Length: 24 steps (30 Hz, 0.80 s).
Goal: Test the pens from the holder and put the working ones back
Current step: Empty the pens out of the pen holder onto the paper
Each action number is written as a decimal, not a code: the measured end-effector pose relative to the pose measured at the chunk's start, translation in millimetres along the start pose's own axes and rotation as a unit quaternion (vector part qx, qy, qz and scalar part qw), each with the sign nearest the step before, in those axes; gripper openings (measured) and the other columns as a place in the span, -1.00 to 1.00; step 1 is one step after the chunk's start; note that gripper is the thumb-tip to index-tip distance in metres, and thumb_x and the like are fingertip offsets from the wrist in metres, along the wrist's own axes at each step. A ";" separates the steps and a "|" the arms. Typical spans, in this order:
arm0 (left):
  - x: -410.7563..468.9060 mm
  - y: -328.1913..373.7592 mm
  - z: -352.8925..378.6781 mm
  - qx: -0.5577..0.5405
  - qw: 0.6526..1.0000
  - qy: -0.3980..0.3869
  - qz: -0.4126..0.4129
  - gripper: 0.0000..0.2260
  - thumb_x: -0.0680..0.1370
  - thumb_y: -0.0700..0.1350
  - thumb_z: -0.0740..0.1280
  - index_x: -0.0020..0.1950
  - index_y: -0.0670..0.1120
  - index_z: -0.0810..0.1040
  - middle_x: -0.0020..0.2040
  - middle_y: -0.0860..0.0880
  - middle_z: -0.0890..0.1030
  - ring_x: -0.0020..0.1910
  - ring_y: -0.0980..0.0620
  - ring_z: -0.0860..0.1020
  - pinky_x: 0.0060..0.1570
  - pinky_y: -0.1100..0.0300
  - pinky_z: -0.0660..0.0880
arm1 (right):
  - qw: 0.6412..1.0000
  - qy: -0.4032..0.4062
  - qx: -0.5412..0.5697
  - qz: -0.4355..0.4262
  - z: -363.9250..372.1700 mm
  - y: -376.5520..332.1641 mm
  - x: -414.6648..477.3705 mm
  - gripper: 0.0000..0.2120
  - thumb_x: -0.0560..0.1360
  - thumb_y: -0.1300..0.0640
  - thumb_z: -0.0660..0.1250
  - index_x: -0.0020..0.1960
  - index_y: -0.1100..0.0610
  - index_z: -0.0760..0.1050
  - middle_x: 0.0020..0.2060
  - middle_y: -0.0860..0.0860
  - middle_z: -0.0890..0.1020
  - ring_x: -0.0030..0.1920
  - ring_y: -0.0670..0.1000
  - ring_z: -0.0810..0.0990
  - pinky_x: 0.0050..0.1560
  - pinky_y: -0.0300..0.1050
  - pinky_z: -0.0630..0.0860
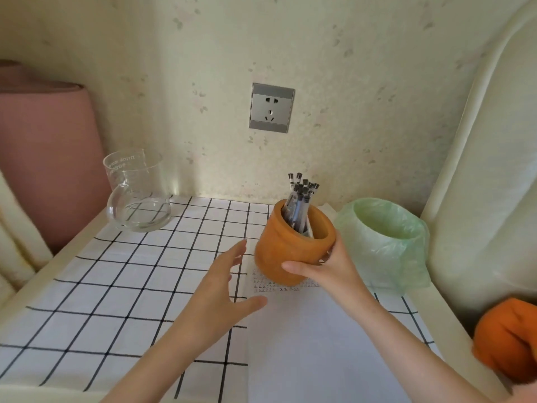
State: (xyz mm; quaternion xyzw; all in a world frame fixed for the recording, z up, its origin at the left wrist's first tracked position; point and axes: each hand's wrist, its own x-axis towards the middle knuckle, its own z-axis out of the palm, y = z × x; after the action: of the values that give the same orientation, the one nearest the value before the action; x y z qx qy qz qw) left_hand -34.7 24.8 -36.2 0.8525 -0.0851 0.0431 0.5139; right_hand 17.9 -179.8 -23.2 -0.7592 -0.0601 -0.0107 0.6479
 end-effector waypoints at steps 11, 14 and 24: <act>4.0 10.3 18.7 0.002 0.996 -0.003 0.091 -0.05 0.12 0.10 0.61 0.41 0.19 0.20 0.29 0.26 0.39 0.29 0.25 0.37 0.25 0.11 0.42 | 0.983 -0.159 0.080 0.045 0.0 12.4 -45.7 -0.07 0.10 0.15 0.66 0.36 -0.09 0.28 0.25 -0.07 0.55 0.23 -0.09 0.54 0.12 -0.12 0.54; 4.0 2.0 19.3 0.161 0.968 0.104 0.161 -0.08 0.15 -0.01 0.59 0.42 0.09 0.21 0.32 0.12 0.34 0.30 0.16 0.30 0.29 -0.07 0.34 | 0.987 -0.124 0.070 0.073 -7.2 9.3 -47.9 -0.01 0.09 0.03 0.67 0.40 -0.11 0.24 0.29 -0.11 0.50 0.20 -0.20 0.53 0.13 -0.15 0.52; -4.9 -4.2 8.0 0.408 0.884 0.094 0.206 -0.03 0.09 -0.25 0.58 0.44 -0.02 0.28 0.35 -0.06 0.37 0.38 -0.04 0.29 0.39 -0.26 0.04 | 0.949 -0.094 0.260 0.154 3.1 7.7 -44.9 -0.37 0.18 0.18 0.61 0.22 0.12 0.51 0.13 0.23 0.58 0.03 0.24 0.65 -0.05 0.18 0.60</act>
State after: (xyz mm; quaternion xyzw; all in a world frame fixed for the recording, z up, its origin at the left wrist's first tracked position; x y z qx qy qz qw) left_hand -38.8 20.1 -44.4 0.9422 -0.1852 0.2587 0.1053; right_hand -26.1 -181.4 -35.4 -0.5622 -0.0041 0.1768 0.8079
